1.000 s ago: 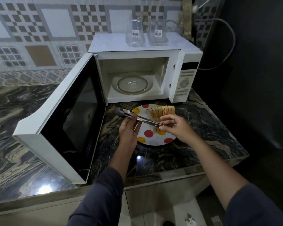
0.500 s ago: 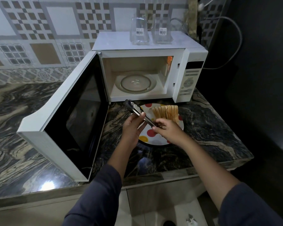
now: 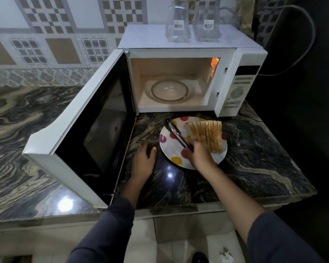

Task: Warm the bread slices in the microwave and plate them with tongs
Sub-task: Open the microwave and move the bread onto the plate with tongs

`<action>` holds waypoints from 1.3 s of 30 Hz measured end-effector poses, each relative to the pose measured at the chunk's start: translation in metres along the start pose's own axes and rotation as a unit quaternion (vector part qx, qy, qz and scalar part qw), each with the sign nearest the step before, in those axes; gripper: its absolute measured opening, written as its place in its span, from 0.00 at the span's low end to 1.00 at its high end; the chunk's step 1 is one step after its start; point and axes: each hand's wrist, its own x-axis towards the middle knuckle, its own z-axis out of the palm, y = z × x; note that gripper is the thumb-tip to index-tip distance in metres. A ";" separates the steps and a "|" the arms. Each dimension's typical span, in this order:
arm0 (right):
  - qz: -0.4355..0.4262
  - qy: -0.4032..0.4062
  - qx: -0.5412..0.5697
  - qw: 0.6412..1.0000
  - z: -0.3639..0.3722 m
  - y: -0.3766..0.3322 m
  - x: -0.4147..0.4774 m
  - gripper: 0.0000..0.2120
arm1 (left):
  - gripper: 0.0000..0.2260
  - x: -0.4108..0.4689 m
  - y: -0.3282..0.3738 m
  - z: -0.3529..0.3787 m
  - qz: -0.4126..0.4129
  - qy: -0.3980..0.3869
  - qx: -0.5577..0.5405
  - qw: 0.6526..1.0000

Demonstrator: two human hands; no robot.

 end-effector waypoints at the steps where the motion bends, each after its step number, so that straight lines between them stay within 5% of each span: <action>1: 0.013 0.015 -0.009 1.000 0.005 0.000 0.003 0.16 | 0.22 -0.004 -0.008 0.003 0.015 -0.016 0.083 0.996; 5: 0.022 0.040 -0.075 0.996 0.022 -0.001 0.010 0.17 | 0.24 -0.014 -0.019 0.008 0.086 -0.036 0.262 0.961; 19: -0.046 0.061 -0.278 0.957 0.020 -0.008 0.029 0.16 | 0.27 -0.016 -0.016 0.007 0.090 -0.040 0.253 0.963; 26: -0.052 0.078 -0.351 0.932 0.024 0.001 0.030 0.24 | 0.24 -0.016 -0.016 0.007 0.078 -0.045 0.244 0.966; 33: -0.204 0.244 -0.205 0.926 -0.011 0.018 0.017 0.15 | 0.23 -0.011 -0.009 0.006 0.041 -0.007 0.175 0.984; 39: -0.137 0.301 -0.099 0.939 -0.057 0.052 0.047 0.14 | 0.22 0.004 0.027 0.023 -0.033 0.008 0.067 0.997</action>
